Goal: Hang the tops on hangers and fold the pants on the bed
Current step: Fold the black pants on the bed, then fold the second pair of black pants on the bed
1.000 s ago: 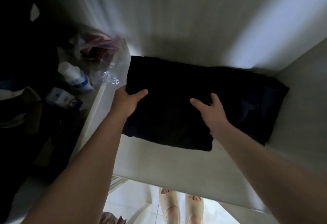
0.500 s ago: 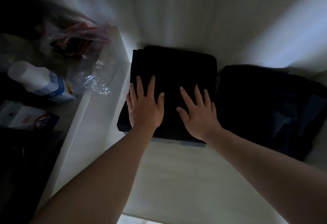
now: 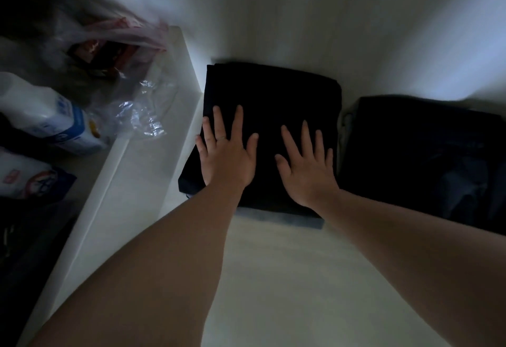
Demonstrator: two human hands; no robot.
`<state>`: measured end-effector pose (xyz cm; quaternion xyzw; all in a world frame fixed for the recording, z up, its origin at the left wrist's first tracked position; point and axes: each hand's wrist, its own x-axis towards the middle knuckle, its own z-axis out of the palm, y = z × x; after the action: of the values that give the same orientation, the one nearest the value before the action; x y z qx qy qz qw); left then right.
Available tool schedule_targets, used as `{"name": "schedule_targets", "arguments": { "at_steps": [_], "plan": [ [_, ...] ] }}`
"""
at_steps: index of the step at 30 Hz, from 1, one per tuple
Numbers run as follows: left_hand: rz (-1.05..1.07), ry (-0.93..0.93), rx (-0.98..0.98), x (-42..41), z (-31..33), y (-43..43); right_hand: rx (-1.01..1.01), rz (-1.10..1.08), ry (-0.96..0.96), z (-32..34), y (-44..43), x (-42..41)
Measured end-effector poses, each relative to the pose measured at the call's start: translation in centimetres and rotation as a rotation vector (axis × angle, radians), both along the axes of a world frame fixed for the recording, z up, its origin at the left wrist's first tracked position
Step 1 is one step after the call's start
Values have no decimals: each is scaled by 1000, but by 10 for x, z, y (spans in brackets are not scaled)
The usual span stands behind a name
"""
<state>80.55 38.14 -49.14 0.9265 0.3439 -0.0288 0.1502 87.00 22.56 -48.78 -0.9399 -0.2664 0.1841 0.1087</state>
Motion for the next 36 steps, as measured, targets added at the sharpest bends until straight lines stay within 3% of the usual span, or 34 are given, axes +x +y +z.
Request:
{"name": "schedule_targets", "arguments": {
  "at_steps": [4, 9, 14, 16, 25, 36],
  "plan": [
    [-30, 92, -154, -14, 24, -6, -121, 64, 50, 24, -9, 0],
    [-127, 159, -198, -96, 36, -61, -316, 197, 9, 58, -71, -55],
    [-37, 353, -674, -177, 49, -115, -432, 261, 96, 91, -140, -122],
    [-47, 404, -754, -210, 55, -139, -426, 267, 84, 106, -158, -145],
    [-84, 247, -461, -312, 129, -197, -267, 363, -34, 182, -193, -237],
    [31, 34, -142, -434, 242, -261, -20, 594, -175, 233, -247, -328]
  ]
}}
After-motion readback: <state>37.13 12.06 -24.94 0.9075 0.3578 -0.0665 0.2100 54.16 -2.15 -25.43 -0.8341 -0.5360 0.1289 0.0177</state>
